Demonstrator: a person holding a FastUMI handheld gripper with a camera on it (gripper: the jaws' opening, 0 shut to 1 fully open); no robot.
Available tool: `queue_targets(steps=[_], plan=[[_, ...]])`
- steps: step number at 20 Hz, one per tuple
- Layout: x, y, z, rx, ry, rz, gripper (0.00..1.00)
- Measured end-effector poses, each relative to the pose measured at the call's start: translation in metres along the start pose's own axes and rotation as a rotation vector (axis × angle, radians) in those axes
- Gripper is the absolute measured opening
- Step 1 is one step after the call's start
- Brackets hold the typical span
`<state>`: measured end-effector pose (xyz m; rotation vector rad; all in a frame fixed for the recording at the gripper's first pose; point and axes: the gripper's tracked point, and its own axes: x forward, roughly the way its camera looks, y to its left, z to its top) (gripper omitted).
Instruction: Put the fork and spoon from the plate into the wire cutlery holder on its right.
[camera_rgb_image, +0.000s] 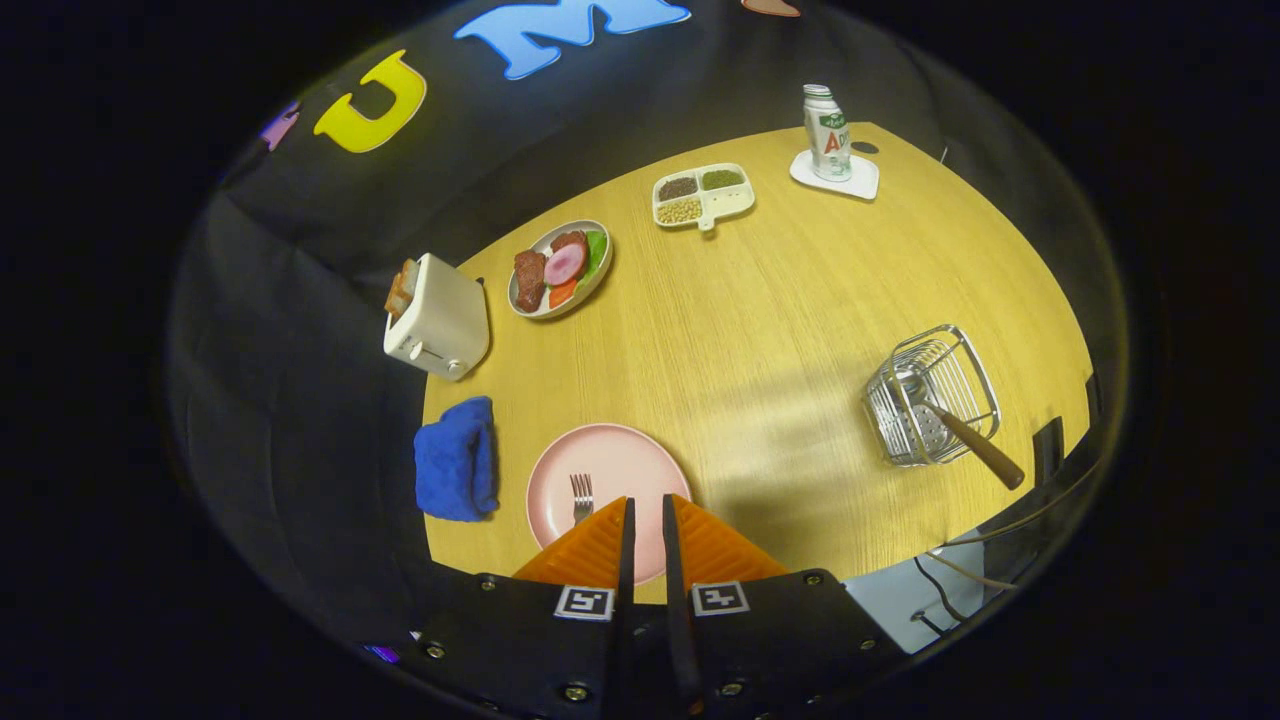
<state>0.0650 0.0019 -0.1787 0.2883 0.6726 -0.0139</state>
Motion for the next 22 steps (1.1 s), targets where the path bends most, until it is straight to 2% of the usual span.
queue_targets(steps=[14,22], plan=[[0.088,0.039,-0.081,0.000,0.298,0.030,0.14],[0.122,0.057,-0.110,-0.002,0.387,0.021,0.14]])
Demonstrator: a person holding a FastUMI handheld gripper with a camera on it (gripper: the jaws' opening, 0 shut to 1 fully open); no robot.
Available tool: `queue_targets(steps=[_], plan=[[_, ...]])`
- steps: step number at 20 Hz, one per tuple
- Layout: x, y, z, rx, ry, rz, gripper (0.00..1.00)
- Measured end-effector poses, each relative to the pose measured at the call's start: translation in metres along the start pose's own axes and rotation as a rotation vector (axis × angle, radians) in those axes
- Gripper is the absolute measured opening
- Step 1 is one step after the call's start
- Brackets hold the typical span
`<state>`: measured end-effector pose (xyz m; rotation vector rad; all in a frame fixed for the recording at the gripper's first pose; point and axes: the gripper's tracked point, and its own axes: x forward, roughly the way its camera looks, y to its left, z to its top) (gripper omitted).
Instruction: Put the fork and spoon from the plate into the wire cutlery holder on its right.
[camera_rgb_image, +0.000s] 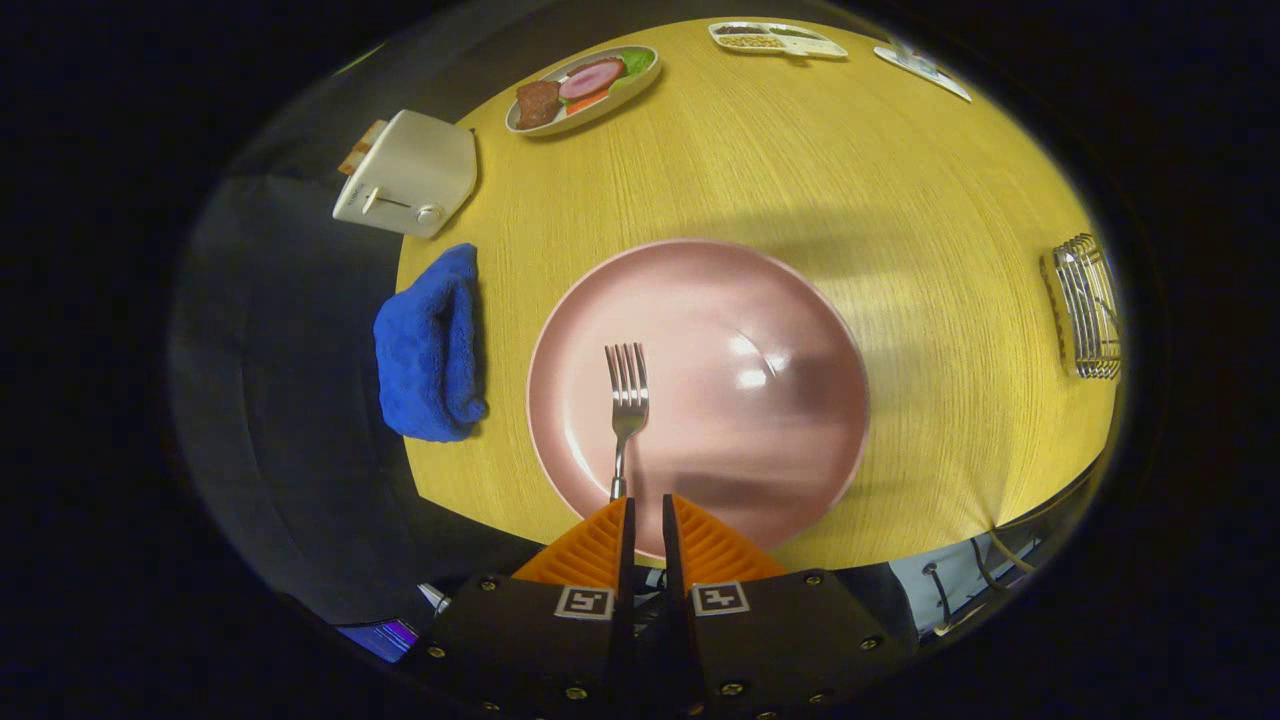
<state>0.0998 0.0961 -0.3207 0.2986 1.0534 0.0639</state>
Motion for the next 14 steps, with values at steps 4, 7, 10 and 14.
queue_targets(steps=[4,7,10,14], plan=[[0.010,0.006,0.000,0.000,0.014,-0.005,0.18],[0.017,0.009,-0.001,-0.003,0.017,-0.014,0.22],[0.023,0.016,-0.004,0.001,0.031,-0.001,0.22],[0.035,0.013,-0.009,-0.010,0.056,-0.028,0.22]])
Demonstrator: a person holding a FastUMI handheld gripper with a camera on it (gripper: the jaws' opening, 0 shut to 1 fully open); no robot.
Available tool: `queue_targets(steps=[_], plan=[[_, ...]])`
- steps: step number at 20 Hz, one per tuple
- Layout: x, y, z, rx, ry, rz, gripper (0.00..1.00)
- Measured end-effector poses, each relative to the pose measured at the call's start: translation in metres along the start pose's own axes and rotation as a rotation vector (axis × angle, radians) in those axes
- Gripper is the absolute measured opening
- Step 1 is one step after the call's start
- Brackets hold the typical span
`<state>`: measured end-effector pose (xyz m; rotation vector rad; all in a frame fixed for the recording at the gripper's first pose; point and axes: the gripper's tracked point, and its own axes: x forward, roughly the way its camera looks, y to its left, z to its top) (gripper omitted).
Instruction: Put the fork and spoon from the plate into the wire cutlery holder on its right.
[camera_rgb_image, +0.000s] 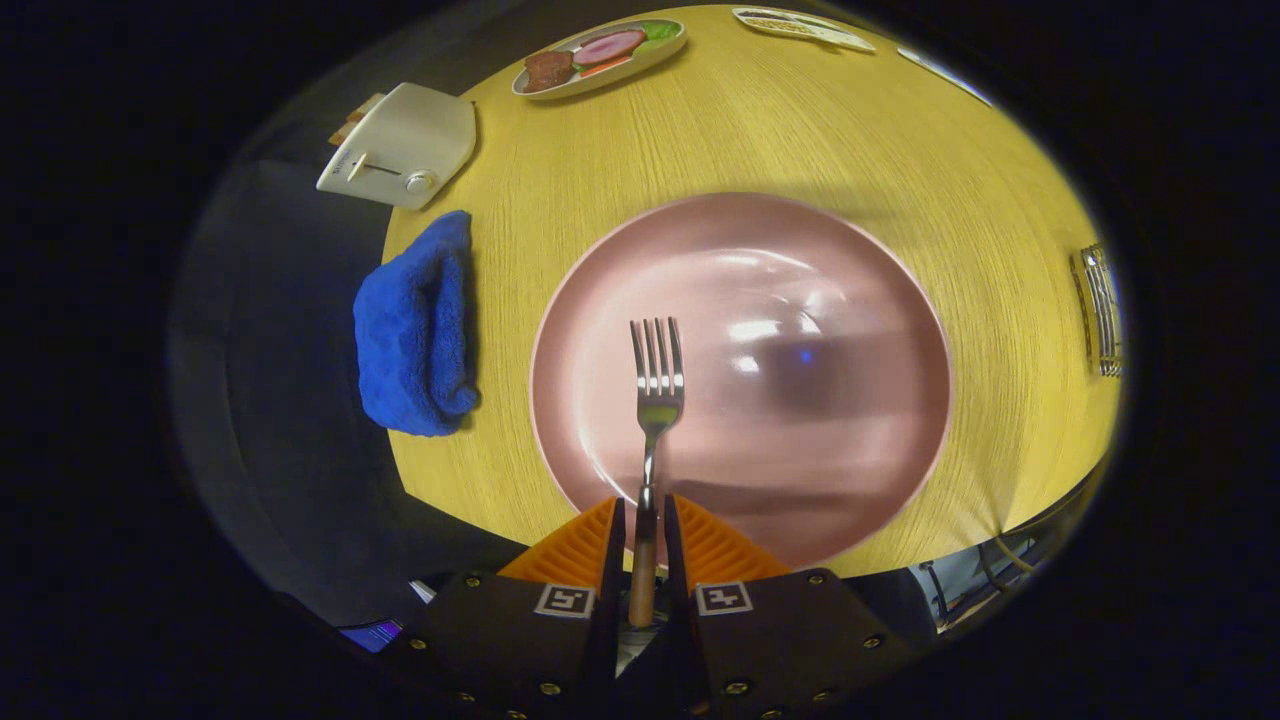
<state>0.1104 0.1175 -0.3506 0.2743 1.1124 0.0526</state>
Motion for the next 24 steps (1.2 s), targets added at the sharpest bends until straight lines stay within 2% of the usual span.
queue_targets(steps=[7,8,9,11,13,24], plan=[[0.009,-0.002,-0.004,-0.005,0.030,0.017,0.22],[0.009,-0.001,-0.004,-0.002,0.033,0.021,0.14],[0.012,-0.003,-0.003,-0.005,0.030,0.025,0.11],[0.019,-0.009,0.002,-0.005,-0.019,0.019,0.11],[-0.001,-0.010,0.010,0.005,-0.044,0.023,0.03],[-0.070,-0.039,0.035,0.088,-0.133,0.092,0.03]])
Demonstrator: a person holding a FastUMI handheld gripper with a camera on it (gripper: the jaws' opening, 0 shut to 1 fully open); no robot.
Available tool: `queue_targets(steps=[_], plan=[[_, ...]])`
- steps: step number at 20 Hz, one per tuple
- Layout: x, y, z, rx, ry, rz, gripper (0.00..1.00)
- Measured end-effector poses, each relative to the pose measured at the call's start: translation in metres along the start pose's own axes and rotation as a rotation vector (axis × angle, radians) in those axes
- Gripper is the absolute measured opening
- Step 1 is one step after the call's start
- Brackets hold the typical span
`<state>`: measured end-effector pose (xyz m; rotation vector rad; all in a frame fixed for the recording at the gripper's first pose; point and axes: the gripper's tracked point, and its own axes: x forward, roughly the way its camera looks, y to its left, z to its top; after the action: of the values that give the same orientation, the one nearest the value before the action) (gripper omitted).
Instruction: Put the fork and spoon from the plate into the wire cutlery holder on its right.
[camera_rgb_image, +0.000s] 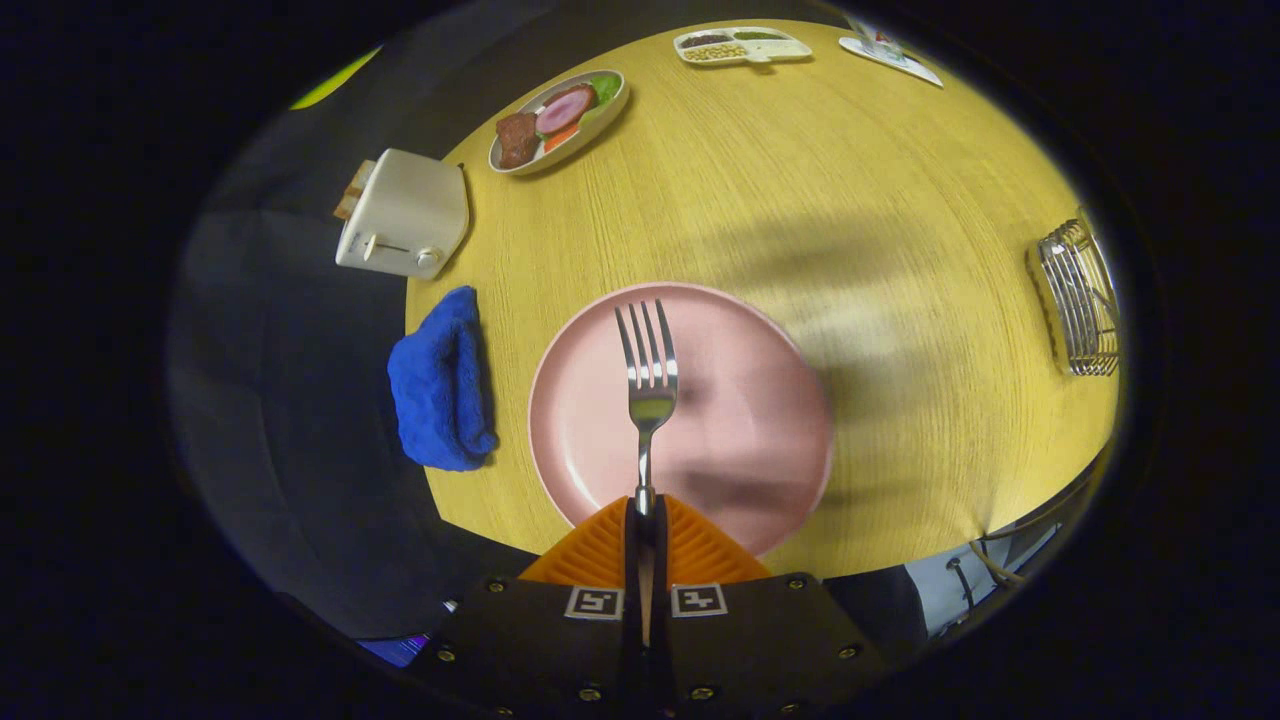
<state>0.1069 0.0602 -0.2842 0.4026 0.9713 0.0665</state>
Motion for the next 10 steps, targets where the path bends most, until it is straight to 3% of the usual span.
queue_targets(steps=[10], plan=[[-0.105,-0.082,0.047,0.046,-0.121,-0.053,0.03]])
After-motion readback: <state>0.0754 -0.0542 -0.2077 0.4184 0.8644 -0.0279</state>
